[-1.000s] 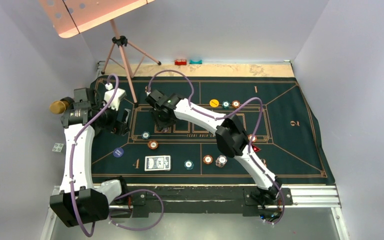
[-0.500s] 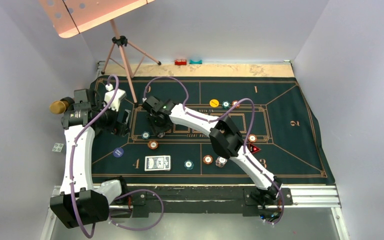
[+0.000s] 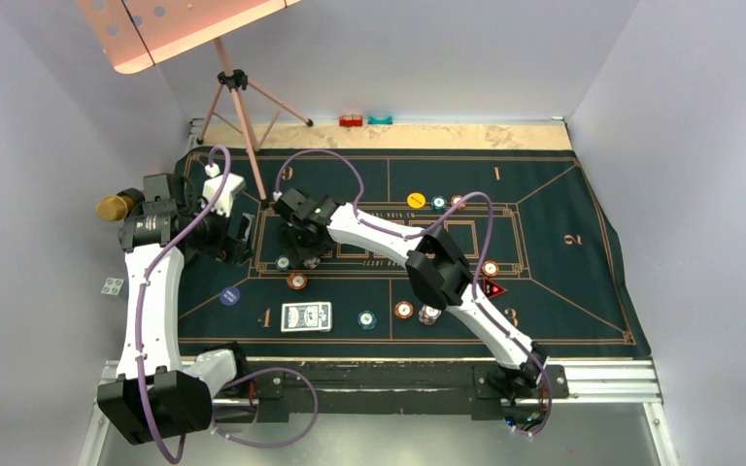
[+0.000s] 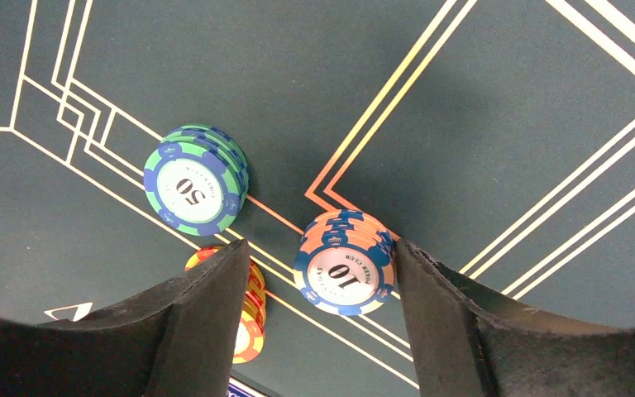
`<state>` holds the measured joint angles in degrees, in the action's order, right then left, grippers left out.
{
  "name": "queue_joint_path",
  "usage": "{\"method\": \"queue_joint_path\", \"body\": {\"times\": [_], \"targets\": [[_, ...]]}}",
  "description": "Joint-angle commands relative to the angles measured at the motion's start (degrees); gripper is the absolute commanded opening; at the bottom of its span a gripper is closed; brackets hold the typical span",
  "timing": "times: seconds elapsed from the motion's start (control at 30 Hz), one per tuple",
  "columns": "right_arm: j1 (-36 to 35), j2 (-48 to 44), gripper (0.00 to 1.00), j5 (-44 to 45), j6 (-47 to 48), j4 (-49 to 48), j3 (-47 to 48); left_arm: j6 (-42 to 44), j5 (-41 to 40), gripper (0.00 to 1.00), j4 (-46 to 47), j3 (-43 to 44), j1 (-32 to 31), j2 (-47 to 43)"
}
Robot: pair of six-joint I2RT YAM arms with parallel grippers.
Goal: Distribute texas hold em gaming equipment
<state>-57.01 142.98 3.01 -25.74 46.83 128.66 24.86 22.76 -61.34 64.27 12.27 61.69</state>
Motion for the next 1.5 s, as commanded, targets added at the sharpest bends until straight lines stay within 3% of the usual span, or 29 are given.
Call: {"method": "queue_joint_path", "body": {"times": [0.0,0.17,0.3,0.67,0.87,1.13,1.47], "targets": [[0.2,-3.6,0.70,0.3,1.2,-0.9,0.1,0.7,0.4,1.00,0.4,0.0,0.3,-1.2],[0.9,-9.8,0.71,4.3,2.2,0.1,-0.9,0.8,-0.5,1.00,0.5,0.0,0.3,-1.7],[2.9,-19.0,0.73,7.0,2.2,-0.2,-7.2,0.8,-0.9,1.00,0.6,0.1,0.3,-1.7],[7.6,-51.1,0.90,14.6,-6.3,1.2,-51.0,1.8,-1.9,1.00,0.4,-0.1,0.2,-1.7],[7.8,-62.2,0.92,12.1,-11.3,1.8,-65.5,2.3,-2.2,1.00,0.1,0.1,0.3,-1.9],[7.8,-66.5,0.91,8.4,-13.6,-0.2,-74.7,1.9,-1.9,1.00,-0.4,0.9,0.2,-1.5],[7.7,-64.1,0.88,6.3,-13.1,-6.9,-79.0,1.8,-2.5,1.00,-0.2,0.4,0.2,-1.1]]}}
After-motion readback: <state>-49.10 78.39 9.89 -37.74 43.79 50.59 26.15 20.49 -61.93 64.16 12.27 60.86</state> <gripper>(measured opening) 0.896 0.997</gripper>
